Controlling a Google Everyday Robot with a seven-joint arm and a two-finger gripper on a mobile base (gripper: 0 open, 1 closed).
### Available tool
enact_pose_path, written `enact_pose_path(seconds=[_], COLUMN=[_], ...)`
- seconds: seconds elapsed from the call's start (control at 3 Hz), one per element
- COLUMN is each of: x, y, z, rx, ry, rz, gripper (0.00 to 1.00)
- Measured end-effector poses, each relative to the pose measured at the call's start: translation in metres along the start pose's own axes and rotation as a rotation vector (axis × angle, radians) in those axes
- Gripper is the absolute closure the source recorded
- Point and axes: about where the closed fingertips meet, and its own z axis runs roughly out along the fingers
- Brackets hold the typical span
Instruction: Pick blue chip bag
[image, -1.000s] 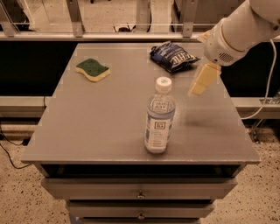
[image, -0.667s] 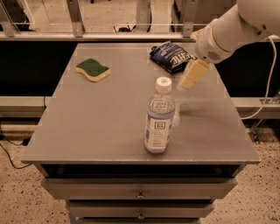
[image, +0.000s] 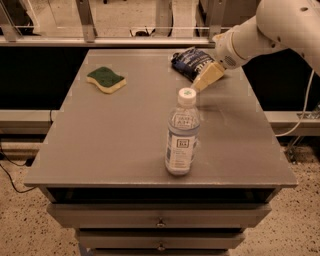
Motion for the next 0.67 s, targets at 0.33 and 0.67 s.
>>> enact_pose_path(seconds=[0.33,0.67], x=[0.009,0.02], y=[-0.021,-0.037], z=[0.013,0.02], rx=[0.021,0.033], ry=[-0.017,-0.053], rz=[0.05,0.12], gripper=[0.0,0.0])
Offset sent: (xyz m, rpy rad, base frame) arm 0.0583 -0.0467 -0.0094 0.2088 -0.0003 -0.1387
